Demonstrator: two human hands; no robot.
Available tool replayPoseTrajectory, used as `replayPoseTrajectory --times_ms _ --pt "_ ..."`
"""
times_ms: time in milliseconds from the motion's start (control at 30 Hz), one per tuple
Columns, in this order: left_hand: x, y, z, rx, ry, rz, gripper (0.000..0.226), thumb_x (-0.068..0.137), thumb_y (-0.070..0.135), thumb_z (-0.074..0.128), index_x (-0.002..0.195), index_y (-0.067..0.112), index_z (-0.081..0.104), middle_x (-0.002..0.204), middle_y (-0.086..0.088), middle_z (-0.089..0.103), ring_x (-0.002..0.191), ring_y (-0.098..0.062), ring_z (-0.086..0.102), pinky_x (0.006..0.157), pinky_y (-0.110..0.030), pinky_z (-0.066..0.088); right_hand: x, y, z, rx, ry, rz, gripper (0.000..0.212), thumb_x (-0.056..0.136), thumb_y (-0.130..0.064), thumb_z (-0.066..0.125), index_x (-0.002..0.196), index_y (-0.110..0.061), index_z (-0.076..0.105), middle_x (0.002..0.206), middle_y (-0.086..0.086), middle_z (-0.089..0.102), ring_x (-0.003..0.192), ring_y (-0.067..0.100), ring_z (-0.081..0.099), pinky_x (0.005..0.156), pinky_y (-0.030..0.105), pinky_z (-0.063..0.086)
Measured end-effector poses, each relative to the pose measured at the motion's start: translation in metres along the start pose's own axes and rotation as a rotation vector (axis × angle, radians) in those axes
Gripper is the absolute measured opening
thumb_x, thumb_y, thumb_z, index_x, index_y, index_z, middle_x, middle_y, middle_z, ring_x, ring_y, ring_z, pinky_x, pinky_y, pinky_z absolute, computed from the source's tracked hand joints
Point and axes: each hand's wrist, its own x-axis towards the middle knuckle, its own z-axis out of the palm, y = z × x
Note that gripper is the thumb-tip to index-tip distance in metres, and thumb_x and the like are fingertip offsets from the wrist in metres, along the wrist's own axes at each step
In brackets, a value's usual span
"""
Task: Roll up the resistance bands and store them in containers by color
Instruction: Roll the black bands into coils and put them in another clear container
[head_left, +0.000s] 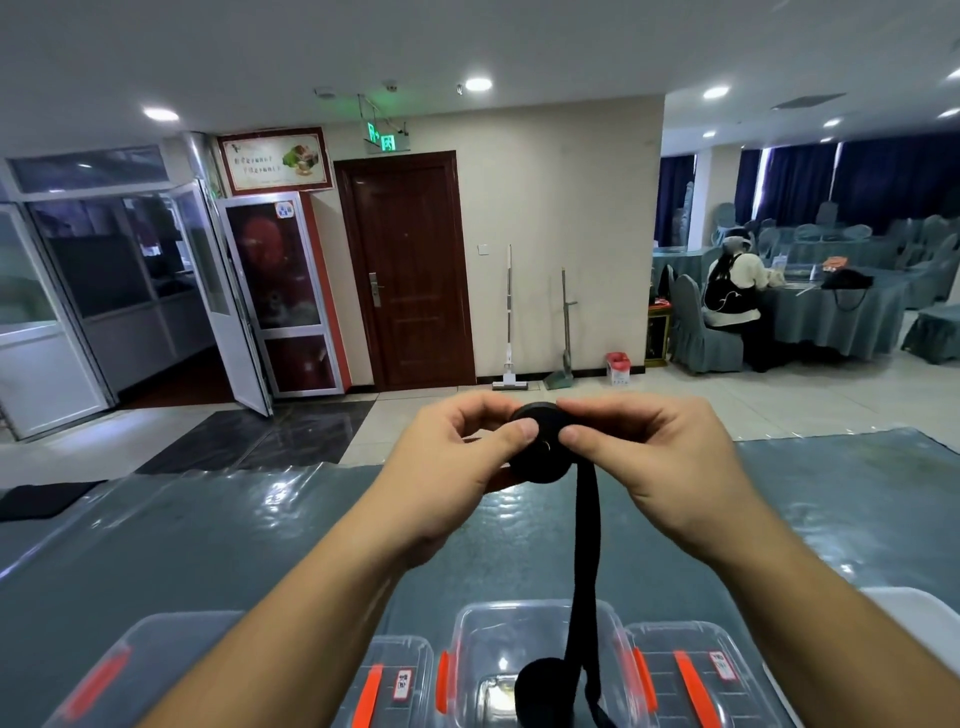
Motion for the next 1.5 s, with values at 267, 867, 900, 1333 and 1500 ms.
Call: replayPoseTrajectory --times_ms 267,867,900,1333,1500 --pt "0.0 0.009 -0.004 0.116 0.016 0.089 0.011 0.09 0.002 0.075 0.099 0.008 0.077 0.088 -0.018 0.079 0.085 -0.029 0.079 0.078 -0.032 0.064 0.0 -0.007 0.0 0.011 -0.046 0.013 0.035 0.085 0.005 0.078 0.101 -0.026 0.082 0.098 -0.001 0.082 0.097 0.016 0.078 0.089 0.024 0.06" --pt "0.0 0.008 -0.01 0.011 -0.046 0.049 0.017 0.089 0.0 0.074 0.106 0.003 0.078 0.1 -0.019 0.079 0.092 -0.032 0.078 0.079 -0.031 0.063 0.0 0.0 0.004 0.078 0.024 0.004 0.033 0.082 0.001 0.08 0.108 -0.019 0.081 0.103 0.002 0.082 0.1 0.02 0.078 0.092 0.036 0.062" --pt "0.001 0.006 -0.009 0.026 -0.043 0.045 0.018 0.089 0.0 0.074 0.107 0.003 0.078 0.099 -0.018 0.079 0.093 -0.032 0.078 0.08 -0.033 0.063 0.0 0.0 0.004 0.073 0.024 0.006 0.032 0.082 0.001 0.08 0.108 -0.016 0.081 0.103 0.002 0.082 0.101 0.02 0.078 0.093 0.035 0.061" --pt "0.005 0.008 -0.014 0.077 -0.077 -0.004 0.011 0.089 0.006 0.075 0.1 0.005 0.08 0.094 -0.017 0.078 0.084 -0.025 0.077 0.073 -0.031 0.063 -0.003 0.007 -0.005 -0.025 -0.115 0.164 0.018 0.091 -0.015 0.078 0.102 -0.028 0.083 0.093 0.004 0.082 0.088 0.023 0.079 0.08 0.032 0.063" --pt "0.006 0.008 -0.014 0.093 -0.096 -0.02 0.009 0.089 0.004 0.076 0.094 0.011 0.079 0.089 -0.012 0.074 0.083 -0.022 0.076 0.073 -0.03 0.062 0.001 0.002 -0.009 -0.097 -0.132 0.142 0.022 0.089 -0.012 0.079 0.1 -0.031 0.084 0.09 -0.004 0.082 0.084 0.011 0.079 0.075 0.019 0.059"
